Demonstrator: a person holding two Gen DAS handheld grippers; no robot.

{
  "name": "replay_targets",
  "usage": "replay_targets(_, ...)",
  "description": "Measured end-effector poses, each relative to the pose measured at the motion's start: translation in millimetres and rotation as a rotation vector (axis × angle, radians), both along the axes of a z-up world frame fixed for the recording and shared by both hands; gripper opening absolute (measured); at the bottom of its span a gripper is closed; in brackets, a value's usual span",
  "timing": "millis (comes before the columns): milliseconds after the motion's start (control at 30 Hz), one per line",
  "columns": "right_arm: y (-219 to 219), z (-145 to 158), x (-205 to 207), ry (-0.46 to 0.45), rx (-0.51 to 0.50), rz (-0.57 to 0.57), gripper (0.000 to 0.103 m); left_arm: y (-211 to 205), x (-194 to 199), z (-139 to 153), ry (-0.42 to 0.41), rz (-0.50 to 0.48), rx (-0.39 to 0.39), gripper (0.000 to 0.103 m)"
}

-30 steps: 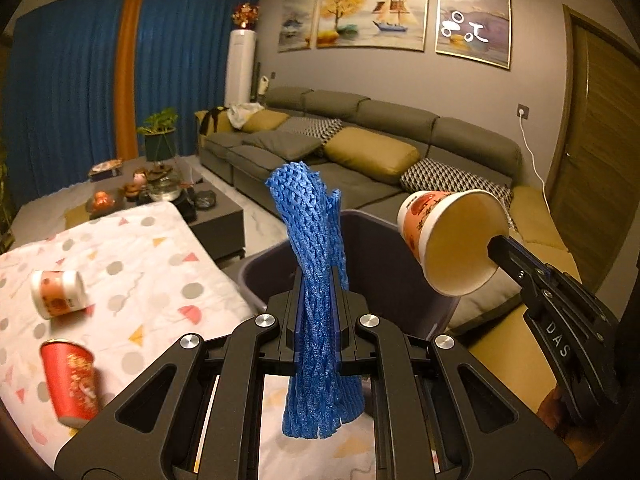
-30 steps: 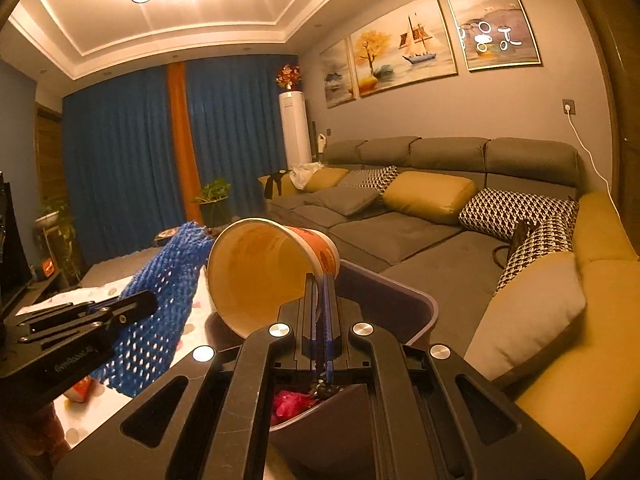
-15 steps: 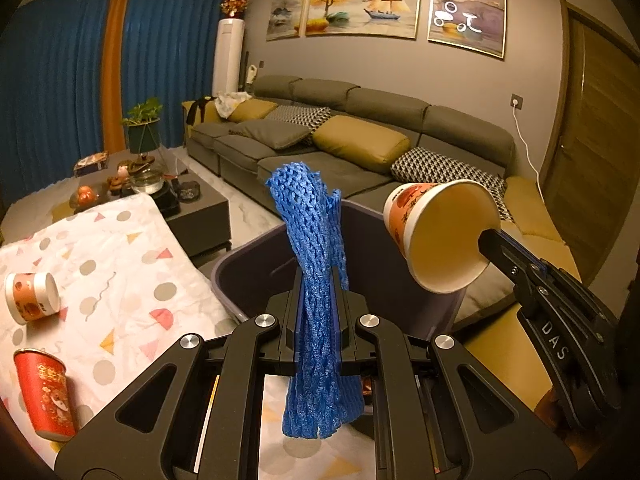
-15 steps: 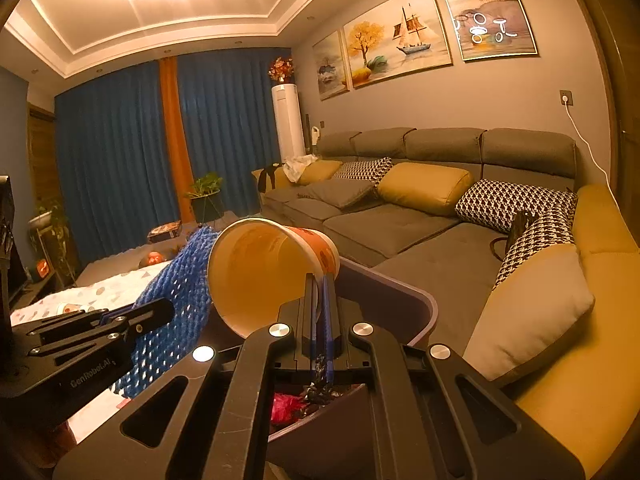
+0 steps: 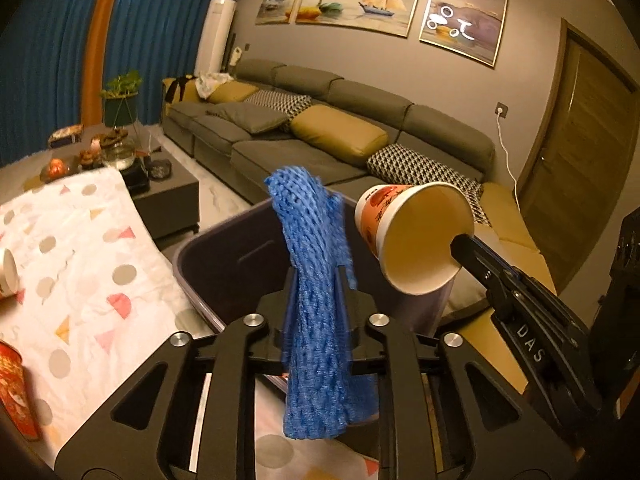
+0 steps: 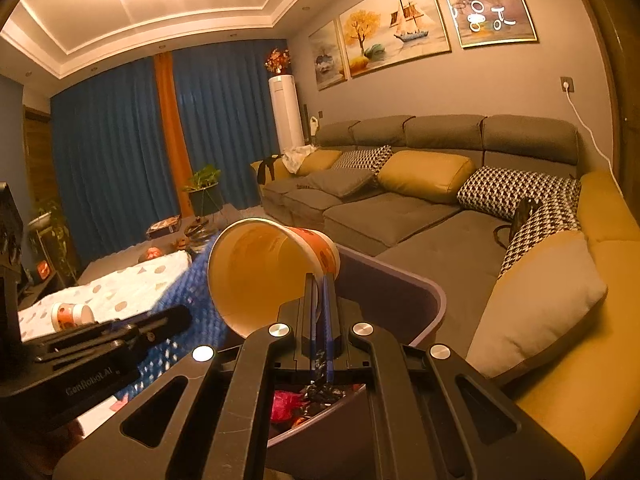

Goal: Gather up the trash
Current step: 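Open both tools to drop the net and paper cup into the bin, then grasp the red paper cup with the left tool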

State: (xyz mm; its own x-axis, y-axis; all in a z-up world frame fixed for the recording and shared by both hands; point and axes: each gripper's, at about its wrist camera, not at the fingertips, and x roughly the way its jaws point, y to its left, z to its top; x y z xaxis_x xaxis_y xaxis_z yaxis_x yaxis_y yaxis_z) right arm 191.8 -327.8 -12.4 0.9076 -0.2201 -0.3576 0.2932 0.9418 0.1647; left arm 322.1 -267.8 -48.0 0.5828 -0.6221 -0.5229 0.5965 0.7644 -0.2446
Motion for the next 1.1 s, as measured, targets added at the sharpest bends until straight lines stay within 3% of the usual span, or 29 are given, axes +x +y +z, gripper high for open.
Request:
replay_targets(133, -3.0, -1.5, 1.3, 0.001, 0.014, 0.006, 0.005, 5.7, 0.4, -6.3, 0.011, 0.019, -0.019, 0.057)
replay_targets(233, -3.9, -2.3, 3.7, 0.007, 0.014, 0.009, 0.006, 14.6, 1.9, -5.5, 0.022, 0.050, -0.042, 0.070)
replay_targets(367, -4.5, -3.0, 1.4, 0.005, 0.024, 0.003, 0.035, 34.4, -4.3, -1.7, 0.004, 0.112, -0.065, 0.081)
replay_targets(467, -1.3, -0.3, -6.6, -0.016, 0.024, 0.001, 0.044, 49.8, -14.7, 2.8, -0.037, 0.176, -0.056, 0.086)
replay_targets(667, 20.4, 0.0, -28.4, -0.030, -0.003, 0.016, 0.062, 98.0, -49.4, 2.1, -0.133, 0.397, 0.043, 0.089)
replay_targets(967, 84.2, -2.5, -45.9, -0.021, -0.029, 0.129, 0.076, 196.4, -80.2, -6.8, -0.111, 0.647, 0.127, 0.089)
replay_targets(1100, 105.2, -2.6, -45.1, -0.014, -0.029, 0.155, 0.078, 235.0, -91.6, -10.6, -0.074, 0.722, 0.127, 0.089)
